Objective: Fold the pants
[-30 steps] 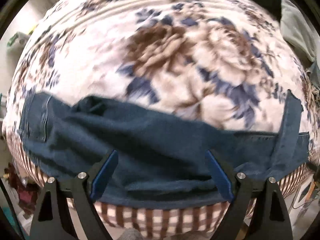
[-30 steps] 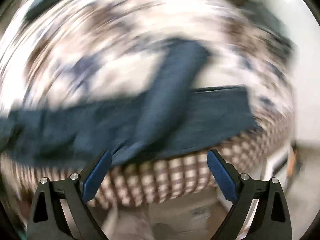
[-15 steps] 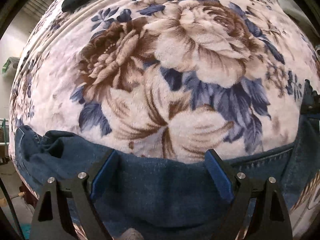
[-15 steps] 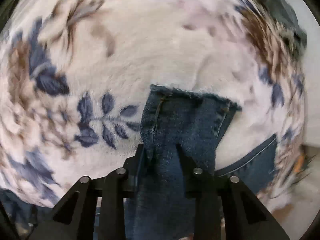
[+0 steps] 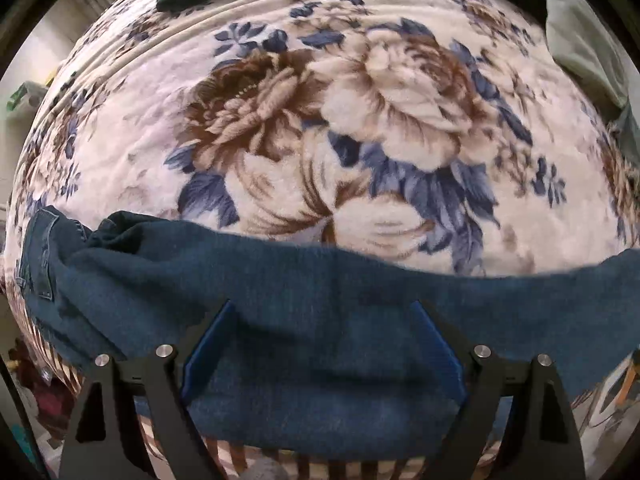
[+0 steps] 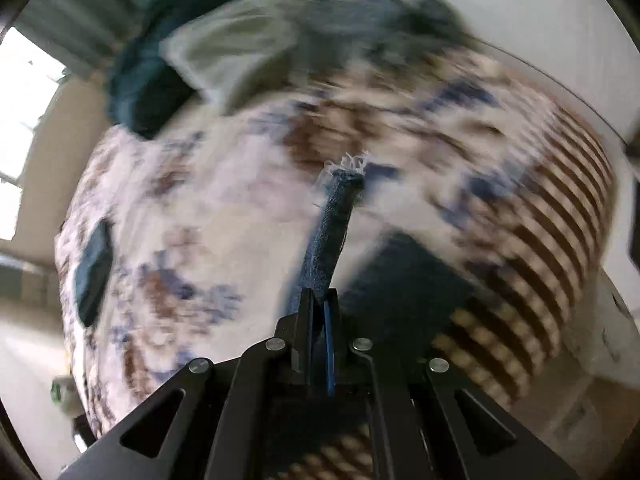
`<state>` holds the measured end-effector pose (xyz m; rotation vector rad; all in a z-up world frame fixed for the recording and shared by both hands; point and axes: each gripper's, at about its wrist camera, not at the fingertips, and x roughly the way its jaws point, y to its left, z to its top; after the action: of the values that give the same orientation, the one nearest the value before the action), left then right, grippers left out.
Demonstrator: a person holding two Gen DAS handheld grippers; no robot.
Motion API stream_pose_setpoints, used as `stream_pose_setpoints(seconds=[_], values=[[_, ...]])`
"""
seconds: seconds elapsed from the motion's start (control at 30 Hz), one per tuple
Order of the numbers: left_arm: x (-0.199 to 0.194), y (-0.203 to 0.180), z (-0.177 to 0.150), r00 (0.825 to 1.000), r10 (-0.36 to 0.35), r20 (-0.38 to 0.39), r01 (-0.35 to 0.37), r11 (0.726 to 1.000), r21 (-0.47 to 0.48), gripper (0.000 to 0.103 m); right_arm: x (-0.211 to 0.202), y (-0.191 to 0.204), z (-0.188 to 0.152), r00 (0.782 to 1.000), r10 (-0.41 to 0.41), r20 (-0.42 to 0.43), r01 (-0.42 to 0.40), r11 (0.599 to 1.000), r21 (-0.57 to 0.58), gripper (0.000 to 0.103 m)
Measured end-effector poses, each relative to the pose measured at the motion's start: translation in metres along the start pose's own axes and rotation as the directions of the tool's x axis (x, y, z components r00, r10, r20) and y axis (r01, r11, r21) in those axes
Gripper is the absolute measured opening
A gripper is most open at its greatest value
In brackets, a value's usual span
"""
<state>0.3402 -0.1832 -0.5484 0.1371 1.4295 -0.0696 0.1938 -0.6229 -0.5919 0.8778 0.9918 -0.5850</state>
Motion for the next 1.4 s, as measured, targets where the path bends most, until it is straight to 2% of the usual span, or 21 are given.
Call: stream_pose_setpoints(seconds=[0.07,0.13,0.17,0.2,0.23,0.3,0.33,0.43,0.5,0.57,0.63,0.7,0.8,0.87,0.93,1.03,1.17,1.23,1.27,1.37,1.4], values=[[0.009,-0.008,0.0,1.0,0.014,-0.014,-0.013,1.0,0.021,0.088,0.029,-0.034,-0.005,0.996,-0.01,-0.087,0.014,0.999,0.05,0.006],[0.014,-0.012,-0.003,0.999,0.025,-0.021,-0.024,0.999,0.041,0.088,0.068,-0.063,-0.011,0.977,-0.037,-0.21,0.059,0.993,0.101,0.011],[0.016,-0.015,-0.005,0.999,0.03,-0.023,-0.028,0.998,0.051,0.088,0.083,-0.079,-0.015,0.963,-0.043,-0.265,0.083,0.987,0.14,0.015],[0.016,-0.016,-0.007,0.999,0.032,-0.02,-0.031,0.998,0.059,0.088,0.089,-0.089,-0.018,0.959,-0.039,-0.282,0.092,0.98,0.177,0.029],[0.015,-0.016,-0.009,0.999,0.035,-0.016,-0.034,0.997,0.063,0.088,0.09,-0.097,-0.019,0.962,-0.02,-0.271,0.081,0.973,0.217,0.037],[0.013,-0.016,-0.012,0.999,0.03,-0.011,-0.029,0.998,0.057,0.088,0.08,-0.103,-0.017,0.971,-0.01,-0.238,0.073,0.963,0.259,0.043],[0.013,-0.015,-0.013,1.0,0.026,-0.008,-0.025,0.998,0.053,0.088,0.073,-0.103,-0.015,0.976,-0.008,-0.218,0.069,0.959,0.273,0.05],[0.008,-0.009,-0.016,1.0,0.02,0.004,-0.02,0.999,0.03,0.088,0.061,-0.099,-0.009,0.986,-0.016,-0.163,0.062,0.958,0.28,0.051],[-0.003,-0.004,-0.019,1.0,0.01,0.026,-0.01,1.0,0.004,0.088,0.059,-0.084,-0.008,0.98,-0.038,-0.194,0.085,0.968,0.238,0.051],[-0.016,0.015,-0.023,0.998,-0.016,0.055,0.018,0.999,-0.033,0.088,0.06,-0.038,-0.016,0.968,-0.063,-0.245,0.081,0.995,0.063,0.052],[-0.023,0.04,-0.03,0.998,-0.03,0.061,0.035,0.996,-0.079,0.088,0.064,0.012,-0.037,0.957,-0.067,-0.282,0.04,0.994,-0.1,0.076],[-0.031,0.079,-0.031,0.998,-0.011,0.054,0.019,0.989,-0.146,0.088,0.07,0.056,-0.062,0.945,-0.042,-0.325,-0.024,0.98,-0.198,0.083],[-0.04,0.151,-0.034,0.998,0.04,0.042,-0.028,0.968,-0.249,0.088,0.096,0.124,-0.116,0.89,-0.026,-0.455,-0.12,0.95,-0.288,0.083],[-0.041,0.217,-0.04,0.998,0.065,0.017,-0.055,0.937,-0.346,0.088,0.111,0.161,-0.154,0.841,-0.019,-0.54,-0.159,0.946,-0.282,0.083],[-0.037,0.275,-0.048,0.996,0.086,-0.014,-0.084,0.898,-0.431,0.088,0.115,0.184,-0.185,0.815,-0.006,-0.579,-0.179,0.949,-0.261,0.083],[-0.029,0.34,-0.059,0.994,0.101,-0.035,-0.104,0.848,-0.52,0.088,0.114,0.212,-0.232,0.787,0.025,-0.617,-0.198,0.956,-0.214,0.083],[-0.004,0.413,-0.071,0.999,0.018,-0.048,-0.044,0.782,-0.621,0.088,0.119,0.231,-0.284,0.754,0.041,-0.656,-0.174,0.975,-0.14,0.083],[0.011,0.435,-0.075,0.996,-0.073,-0.042,0.026,0.738,-0.674,0.088,0.128,0.233,-0.303,0.748,0.054,-0.662,-0.147,0.985,-0.086,0.083],[0.022,0.447,-0.078,0.99,-0.136,-0.031,0.073,0.698,-0.712,0.088,0.132,0.233,-0.31,0.749,0.081,-0.657,-0.139,0.99,-0.037,0.082],[0.045,0.467,-0.081,0.968,-0.25,0.015,0.169,0.609,-0.775,0.088,0.139,0.232,-0.32,0.776,0.143,-0.614,-0.126,0.99,0.07,0.082],[0.05,0.47,-0.081,0.961,-0.272,0.045,0.203,0.589,-0.782,0.088,0.14,0.233,-0.322,0.787,0.152,-0.598,-0.123,0.988,0.088,0.08]])
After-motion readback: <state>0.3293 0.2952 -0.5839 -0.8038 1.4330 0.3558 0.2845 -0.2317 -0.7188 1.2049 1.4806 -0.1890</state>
